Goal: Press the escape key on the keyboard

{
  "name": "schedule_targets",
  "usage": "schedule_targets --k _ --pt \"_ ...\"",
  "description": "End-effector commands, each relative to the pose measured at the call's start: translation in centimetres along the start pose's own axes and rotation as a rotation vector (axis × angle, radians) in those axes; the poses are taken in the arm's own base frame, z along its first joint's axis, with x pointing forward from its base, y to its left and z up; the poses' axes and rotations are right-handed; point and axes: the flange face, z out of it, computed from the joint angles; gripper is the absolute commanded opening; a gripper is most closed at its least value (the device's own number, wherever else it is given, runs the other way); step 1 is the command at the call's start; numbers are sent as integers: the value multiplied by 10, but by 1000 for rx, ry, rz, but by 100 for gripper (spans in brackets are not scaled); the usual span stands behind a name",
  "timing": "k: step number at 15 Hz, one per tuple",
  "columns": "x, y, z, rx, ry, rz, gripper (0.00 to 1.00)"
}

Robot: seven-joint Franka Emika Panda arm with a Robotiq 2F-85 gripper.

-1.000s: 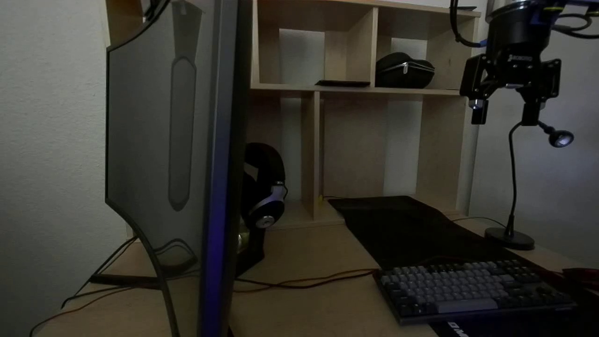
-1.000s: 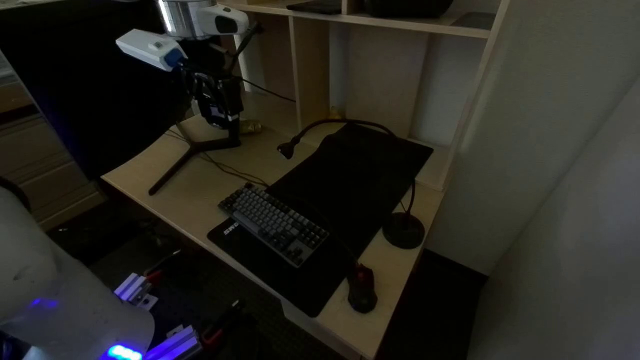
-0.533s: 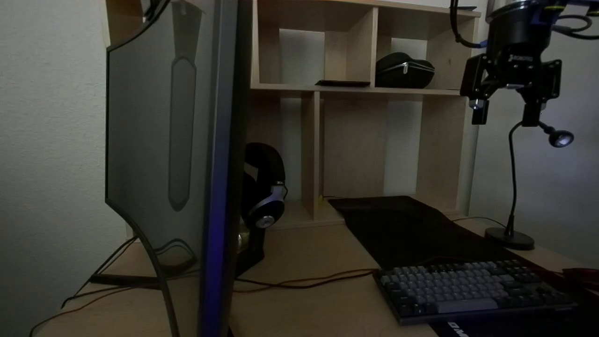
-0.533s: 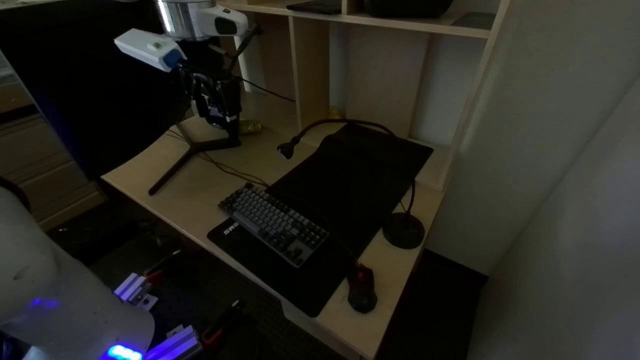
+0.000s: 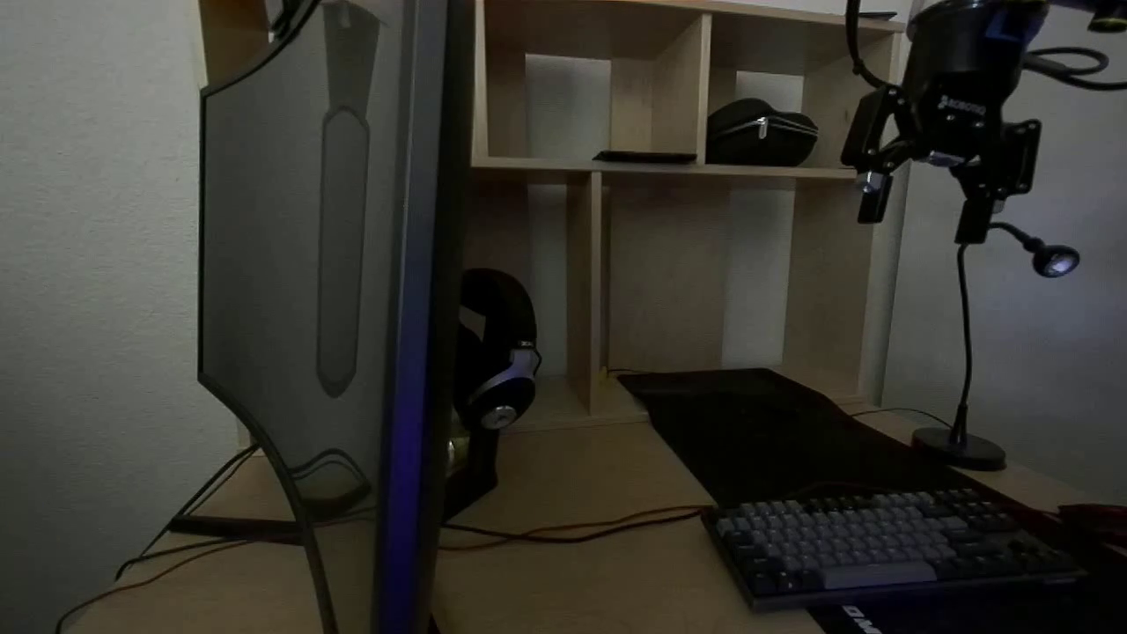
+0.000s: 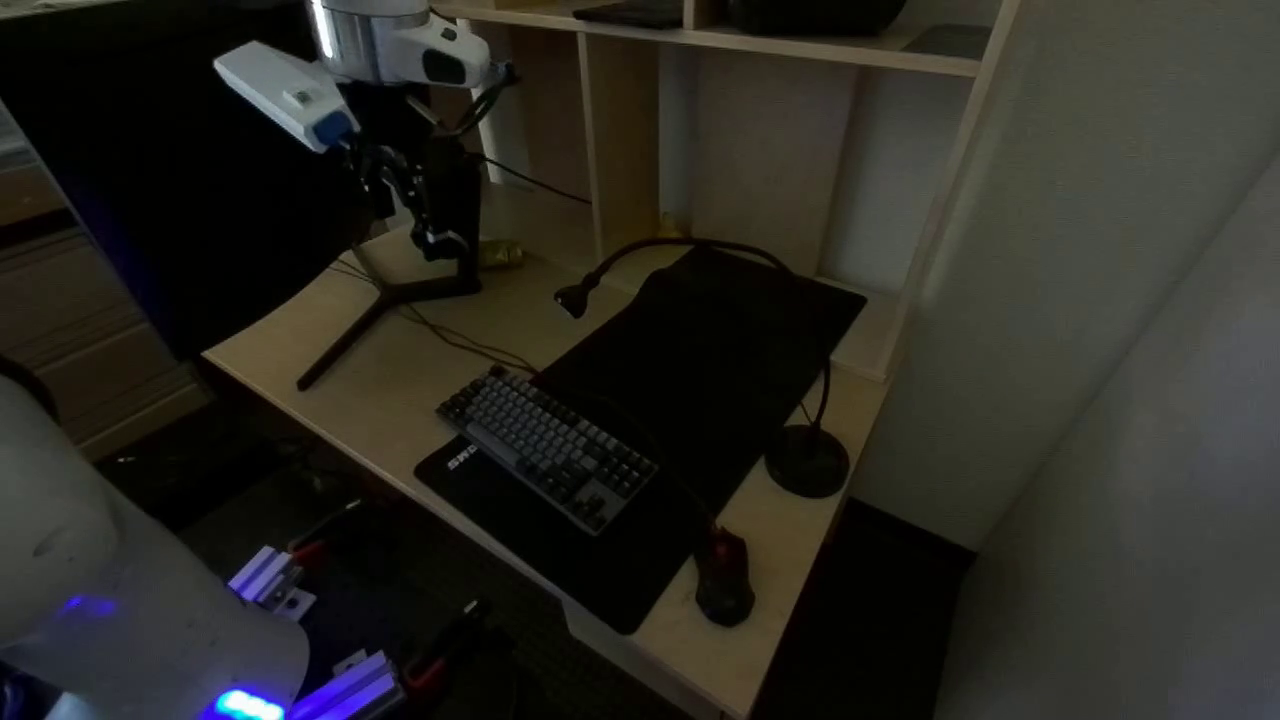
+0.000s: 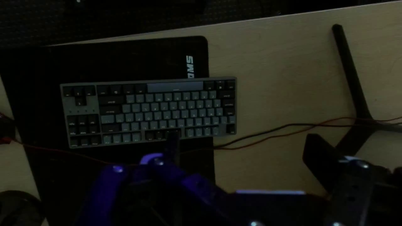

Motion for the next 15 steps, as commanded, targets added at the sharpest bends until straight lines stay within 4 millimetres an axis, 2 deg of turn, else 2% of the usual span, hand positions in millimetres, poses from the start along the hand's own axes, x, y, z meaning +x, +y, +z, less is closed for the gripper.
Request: schedule_targets --k 1,4,5,6,7,8,9,10,11,15 --pt "-5 6 0 -94 -72 3 100" --pt "-1 3 -1 -65 -6 -22 100" --pt "-4 1 -69 -86 39 -1 100" --pt "5 -4 -76 -68 77 2 100" --pt "6 -5 -98 -58 56 1 100" --pt "3 -3 -58 -69 56 -9 100" --pt "3 -6 -82 -65 71 -11 100" --pt "2 -8 -97 -63 81 -12 100" --pt "1 -8 -102 -62 84 -12 100" --pt "4 -7 -99 -63 72 -10 100"
